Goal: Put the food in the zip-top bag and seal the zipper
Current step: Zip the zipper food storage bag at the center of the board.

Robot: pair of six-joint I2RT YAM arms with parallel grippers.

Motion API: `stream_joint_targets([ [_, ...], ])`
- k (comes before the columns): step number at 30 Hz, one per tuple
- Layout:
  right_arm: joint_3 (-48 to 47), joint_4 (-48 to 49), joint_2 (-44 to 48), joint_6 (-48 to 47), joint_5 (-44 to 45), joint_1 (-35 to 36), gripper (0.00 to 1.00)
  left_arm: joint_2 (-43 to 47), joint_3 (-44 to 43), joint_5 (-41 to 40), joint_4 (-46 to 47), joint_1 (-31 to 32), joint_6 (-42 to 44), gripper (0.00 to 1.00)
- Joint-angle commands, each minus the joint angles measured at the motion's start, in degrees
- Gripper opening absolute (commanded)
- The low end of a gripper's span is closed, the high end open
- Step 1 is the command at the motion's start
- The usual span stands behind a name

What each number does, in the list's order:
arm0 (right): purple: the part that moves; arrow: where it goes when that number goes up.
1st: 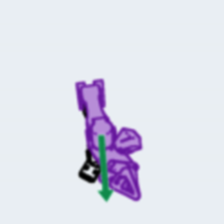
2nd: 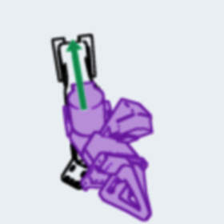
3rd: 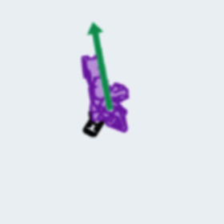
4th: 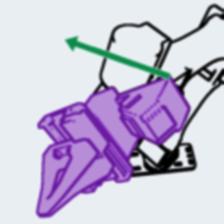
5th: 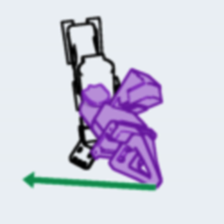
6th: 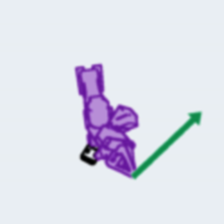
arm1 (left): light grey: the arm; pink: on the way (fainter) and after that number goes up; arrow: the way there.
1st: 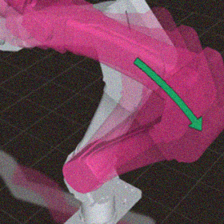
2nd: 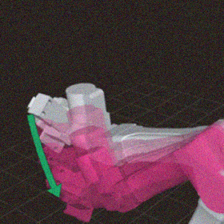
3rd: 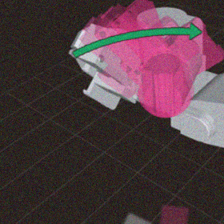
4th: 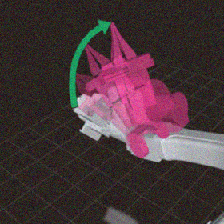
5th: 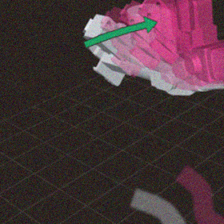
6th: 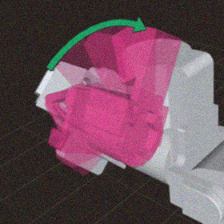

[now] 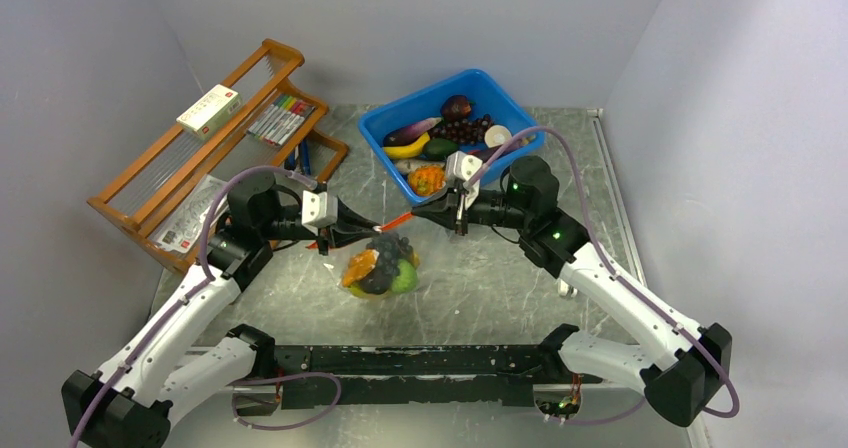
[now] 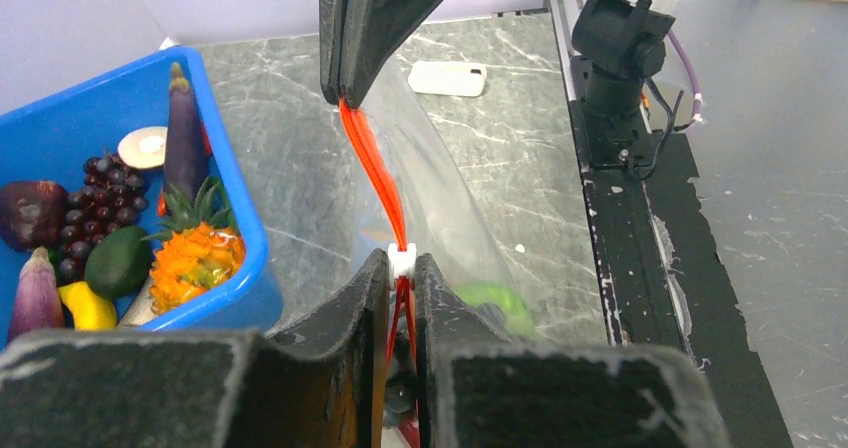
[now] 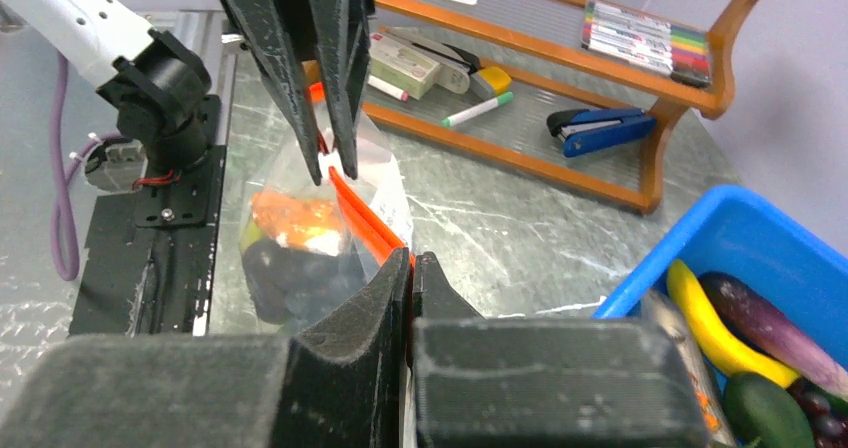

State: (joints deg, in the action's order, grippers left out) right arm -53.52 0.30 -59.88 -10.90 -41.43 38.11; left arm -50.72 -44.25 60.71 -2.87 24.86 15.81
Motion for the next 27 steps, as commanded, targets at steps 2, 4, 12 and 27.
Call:
stream_joint_targets([
  [2, -1.41, -1.41, 1.96, -1.35, 5.84, -2.16, 0.0, 1.67, 0.45, -1.27, -2.87, -0.17, 1.55, 0.07],
  [4, -0.18, 0.23, 2.29, -0.5, 7.8, -2.22, 0.0, 1.46, 0.54, -2.02, -3.61, -0.18, 1.55, 0.07],
  [12, -0.28, -0.93, -2.46, -0.32, 1.23, -2.27, 0.0, 1.98, 0.17, -4.08, -4.64, -0.17, 1.35, 0.07],
  [27, -11.3, -11.35, -9.19, -6.3, 4.17, 8.31, 0.51, 0.75, 0.18, -3.76, -3.01, -0.17, 0.79, 0.07],
])
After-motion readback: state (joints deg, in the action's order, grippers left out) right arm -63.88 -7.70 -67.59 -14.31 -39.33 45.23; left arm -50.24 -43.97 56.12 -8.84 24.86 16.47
